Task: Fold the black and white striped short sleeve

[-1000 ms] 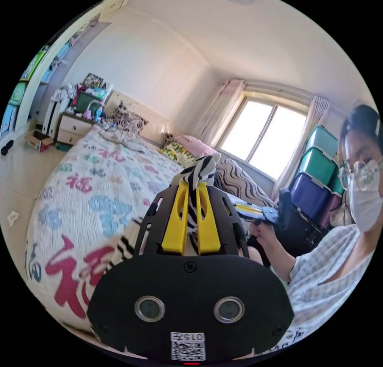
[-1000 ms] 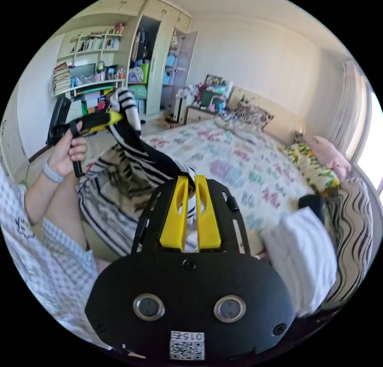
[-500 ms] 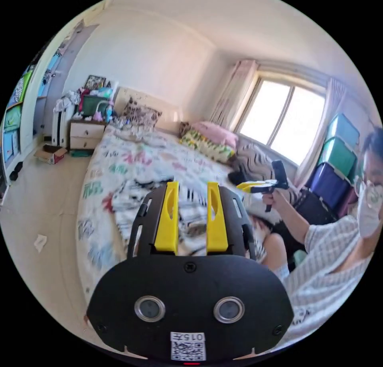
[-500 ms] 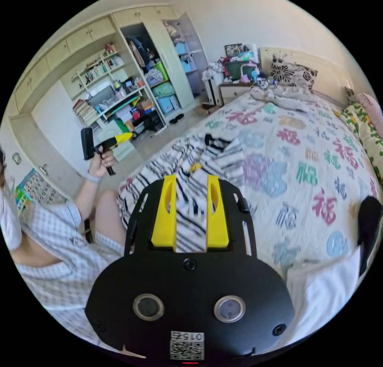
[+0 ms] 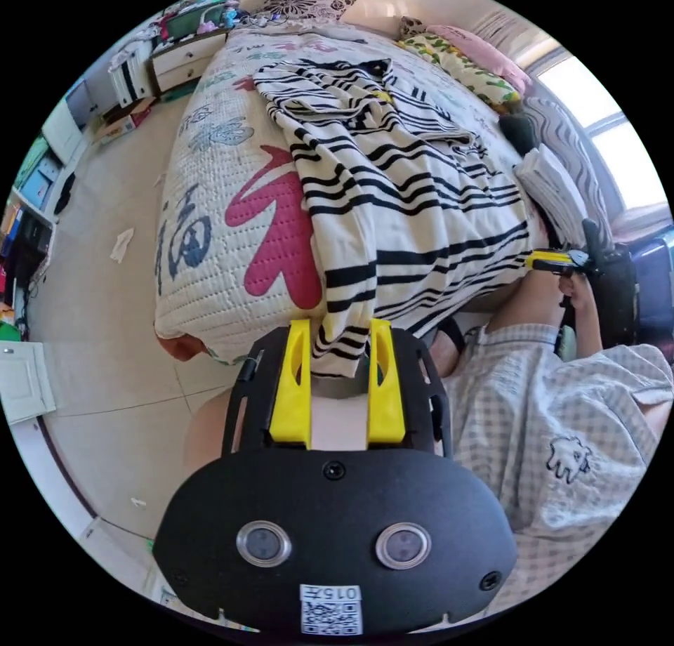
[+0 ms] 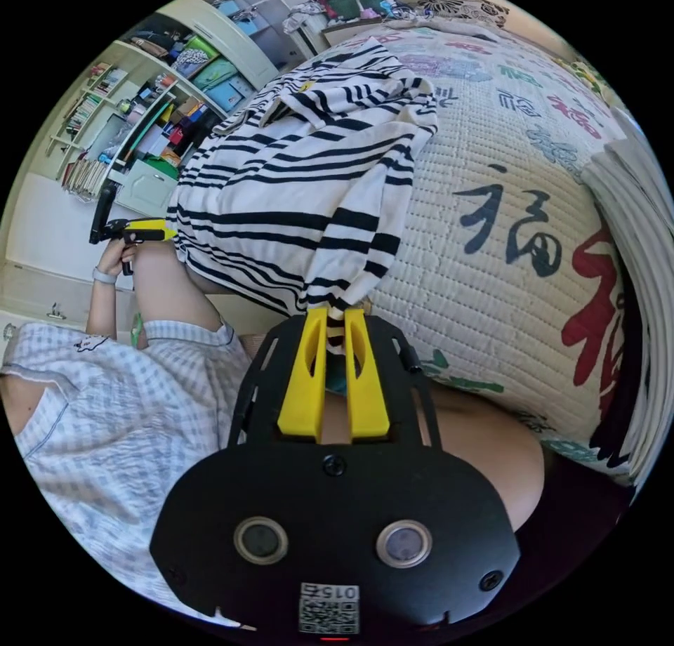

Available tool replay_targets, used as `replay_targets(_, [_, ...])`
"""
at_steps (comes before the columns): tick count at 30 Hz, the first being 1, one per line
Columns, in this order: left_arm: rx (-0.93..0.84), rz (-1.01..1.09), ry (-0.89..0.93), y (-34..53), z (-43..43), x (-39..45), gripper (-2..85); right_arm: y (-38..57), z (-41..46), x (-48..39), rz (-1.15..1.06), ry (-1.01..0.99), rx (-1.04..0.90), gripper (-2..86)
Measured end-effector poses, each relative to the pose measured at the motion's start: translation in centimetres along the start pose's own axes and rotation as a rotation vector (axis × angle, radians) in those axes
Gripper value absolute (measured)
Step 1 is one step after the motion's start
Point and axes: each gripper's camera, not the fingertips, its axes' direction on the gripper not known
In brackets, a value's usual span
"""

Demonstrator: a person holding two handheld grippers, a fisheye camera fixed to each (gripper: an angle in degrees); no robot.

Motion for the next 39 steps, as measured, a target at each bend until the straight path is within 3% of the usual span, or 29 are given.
replay_targets(5, [0.034, 0.037, -0.015, 0.8, -2.1, 1.1, 2.0, 1.6, -1.9, 0.8, 0.048, 0.035, -0.018, 1.5])
replay_targets(11, [0.006, 0.005, -0.03, 0.7, -3.1, 0.3, 4.6, -0.3, -3.5, 0.6, 0.047, 0.087, -0.036, 5.0])
replay_targets(14, [0.209, 0.008, -0.022, 0.5, -8.2, -0.5, 7.0, -2.5, -8.0, -0.3, 0.017, 0.244, 0.148, 7.9])
replay_targets(15, [0.321, 0.052, -0.032, -0.3, -10.4, -0.1, 7.4, -4.1, -9.6, -1.4, -0.039, 0.28, 0.237, 8.7])
replay_targets(18, [0.442, 0.205, -0.138, -5.6, -12.9, 2.4, 9.6, -10.6, -10.9, -5.6, -0.254, 0.295, 0.329, 12.3])
replay_targets(22, [0.425, 0.307, -0.242, -14.7, -10.4, 4.9, 10.5, -20.0, -7.0, -9.8, -0.439, 0.284, 0.266, 15.9])
replay_targets(27, [0.107, 0.323, -0.114, -25.2, -2.5, 2.6, 7.0, -29.6, 0.5, -9.8, -0.43, 0.401, -0.025, 8.2])
replay_targets(31, [0.233, 0.258, -0.016, -25.0, -5.9, -2.7, 2.7, -31.4, -5.8, -5.8, -0.272, 0.364, 0.114, 3.5])
replay_targets(35, [0.5, -0.072, 0.022, -21.0, -12.3, -15.3, 1.5, -30.5, -14.6, 5.1, 0.086, 0.335, 0.359, 2.5])
replay_targets(39, [0.494, -0.395, 0.23, -18.6, -10.5, -27.6, 1.9, -30.5, -15.5, 14.9, 0.404, 0.239, 0.323, 3.3])
